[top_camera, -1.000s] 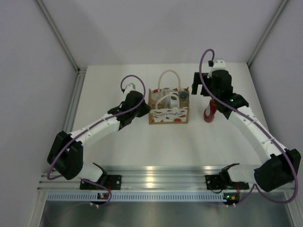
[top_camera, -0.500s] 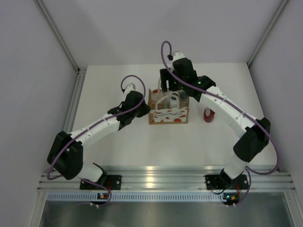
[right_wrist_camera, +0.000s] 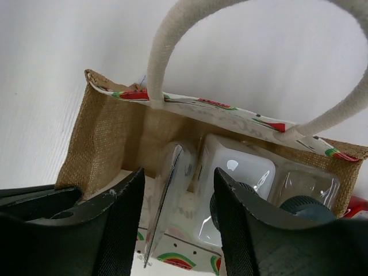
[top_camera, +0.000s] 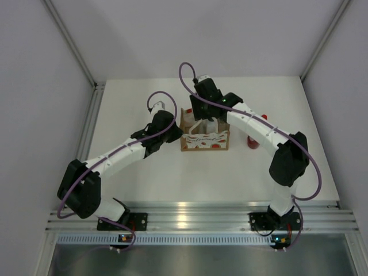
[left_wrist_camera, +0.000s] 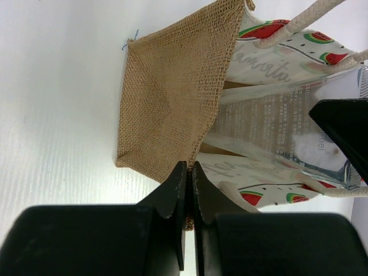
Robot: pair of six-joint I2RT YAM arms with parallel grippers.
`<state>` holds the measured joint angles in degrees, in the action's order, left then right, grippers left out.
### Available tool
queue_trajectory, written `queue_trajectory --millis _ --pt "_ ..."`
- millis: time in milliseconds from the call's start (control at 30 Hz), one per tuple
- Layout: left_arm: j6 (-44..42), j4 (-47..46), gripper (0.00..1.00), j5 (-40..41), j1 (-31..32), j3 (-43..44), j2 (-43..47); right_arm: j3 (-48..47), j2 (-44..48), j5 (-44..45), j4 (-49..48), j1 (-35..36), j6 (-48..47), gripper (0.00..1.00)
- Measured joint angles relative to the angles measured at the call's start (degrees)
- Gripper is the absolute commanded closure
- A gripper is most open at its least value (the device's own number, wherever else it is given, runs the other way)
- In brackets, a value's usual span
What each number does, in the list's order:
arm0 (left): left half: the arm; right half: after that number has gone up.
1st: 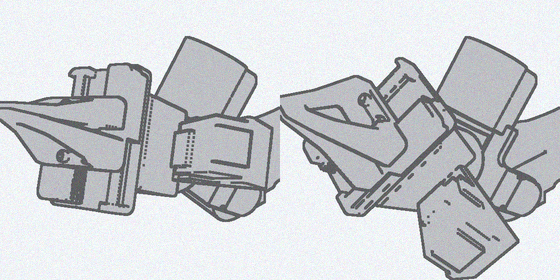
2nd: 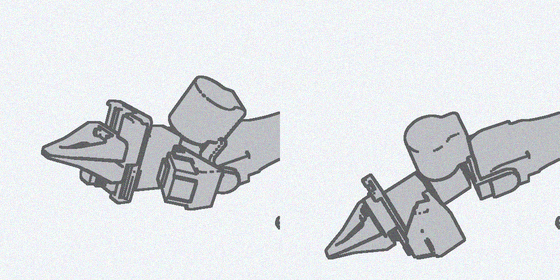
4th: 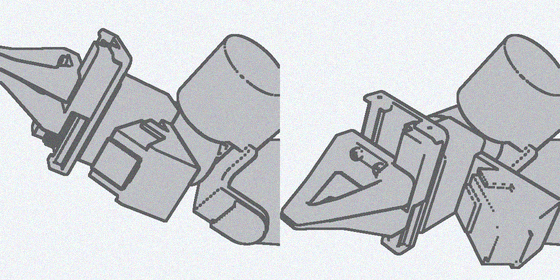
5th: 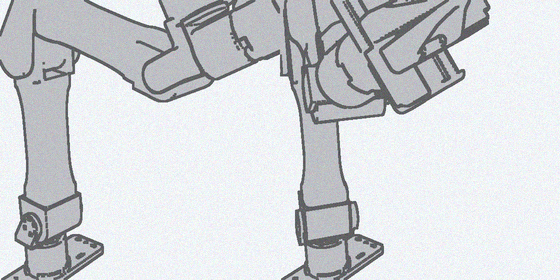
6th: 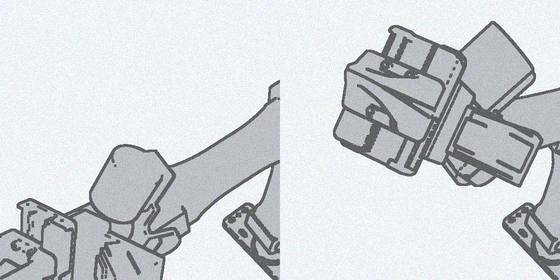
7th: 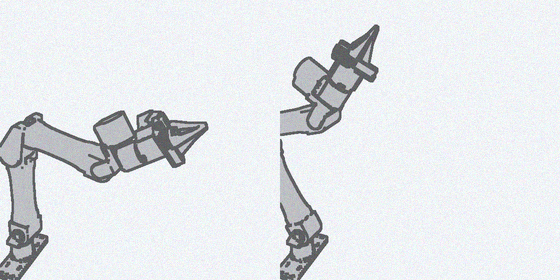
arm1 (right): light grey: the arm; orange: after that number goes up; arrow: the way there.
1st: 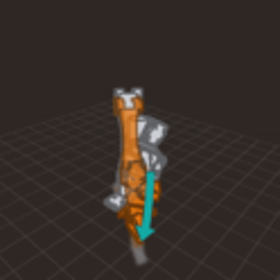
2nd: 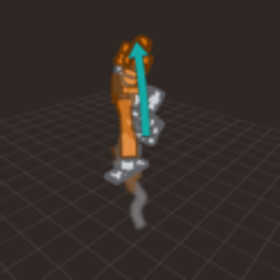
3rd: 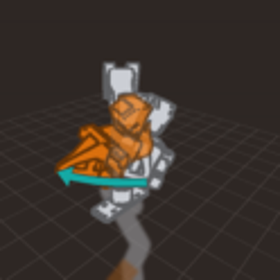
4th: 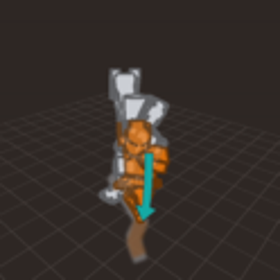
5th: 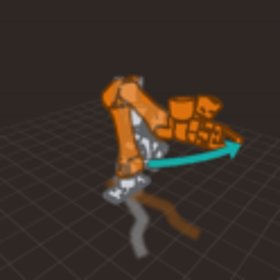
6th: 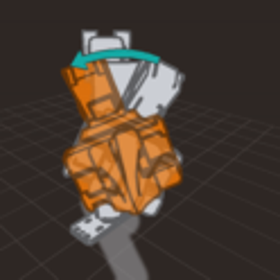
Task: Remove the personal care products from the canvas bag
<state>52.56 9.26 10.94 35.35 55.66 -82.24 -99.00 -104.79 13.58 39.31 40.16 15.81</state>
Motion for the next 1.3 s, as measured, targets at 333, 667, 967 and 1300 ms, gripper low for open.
queue_trajectory --millis 333,667,967,1300 --pt "-0.02 0.0 1.0 -0.02 0.0 0.0 0.0 -2.45 -2.45 2.36 1.2 1.07 0.11 0.55" --pt "0.02 0.0 1.0 -0.09 0.0 0.0 0.0 -3.1 -5.22 4.79 1.92 2.49 1.31 0.6" --pt "0.04 0.0 1.0 -0.17 0.0 0.0 0.0 -3.13 -7.08 6.51 1.92 3.06 3.19 0.62" --pt "0.02 0.02 1.0 -0.17 0.0 0.0 0.0 -3.72 -7.69 8.13 2.01 3.17 4.55 0.93"
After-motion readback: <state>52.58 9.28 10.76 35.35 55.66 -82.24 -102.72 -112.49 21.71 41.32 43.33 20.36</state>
